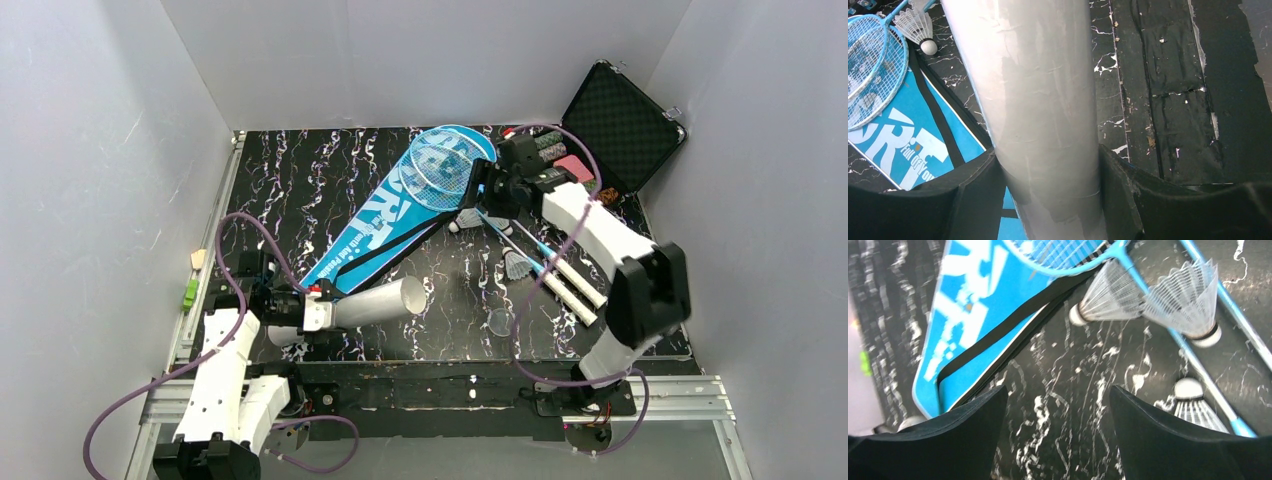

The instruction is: Pack up the badminton gear

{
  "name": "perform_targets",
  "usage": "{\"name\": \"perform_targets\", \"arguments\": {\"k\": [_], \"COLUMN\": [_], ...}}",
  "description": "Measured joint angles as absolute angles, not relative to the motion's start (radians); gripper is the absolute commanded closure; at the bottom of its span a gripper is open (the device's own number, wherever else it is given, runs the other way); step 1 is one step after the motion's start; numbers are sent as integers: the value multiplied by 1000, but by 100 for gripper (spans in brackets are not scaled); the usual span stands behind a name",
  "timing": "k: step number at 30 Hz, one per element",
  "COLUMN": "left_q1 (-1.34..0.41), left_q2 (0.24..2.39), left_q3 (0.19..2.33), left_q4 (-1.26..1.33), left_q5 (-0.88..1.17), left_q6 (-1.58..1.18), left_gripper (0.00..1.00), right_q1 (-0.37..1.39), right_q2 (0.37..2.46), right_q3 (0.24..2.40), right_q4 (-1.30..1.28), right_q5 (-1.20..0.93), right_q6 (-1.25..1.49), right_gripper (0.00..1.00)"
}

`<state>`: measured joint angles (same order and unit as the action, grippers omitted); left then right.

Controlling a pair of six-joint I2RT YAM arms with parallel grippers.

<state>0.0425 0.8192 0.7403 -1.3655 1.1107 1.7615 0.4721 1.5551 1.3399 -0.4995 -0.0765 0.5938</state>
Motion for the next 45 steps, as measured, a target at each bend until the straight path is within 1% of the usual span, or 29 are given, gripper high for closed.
{"name": "perform_targets", "arguments": {"k": [3,7,16,20,25,30,37,45], "left_q1": [42,42,42,42,42,42,42,42], "left_q2": [807,803,803,803,803,802,801,788], "left_q3": [728,726,711,711,711,711,709,700], "left_q4": [-1364,-1365,-1360,-1360,-1360,-1360,-1357,-1353], "left_q5": [1111,1110,1111,1111,1111,1111,1111,1107], "left_q6": [1765,1767,1774,1774,1773,1773,1773,1774], "left_gripper": [94,94,94,94,94,94,95,95], "right_q1": [458,458,458,458,458,458,459,462], "right_q2": [1707,1812,1926,1970,2034,2041,2032,1902], "right_q3": [1399,1468,1633,1641,1644,1614,1522,1365], "right_q4": [-500,-501,-490,-493,-502,-483,-440,-357], "right_q5": [-54,-35,12,27,27,11,-52,-120], "right_q6": [594,589,534,515,508,509,523,584], "right_gripper": [18,19,20,21,25,35,67,79]}}
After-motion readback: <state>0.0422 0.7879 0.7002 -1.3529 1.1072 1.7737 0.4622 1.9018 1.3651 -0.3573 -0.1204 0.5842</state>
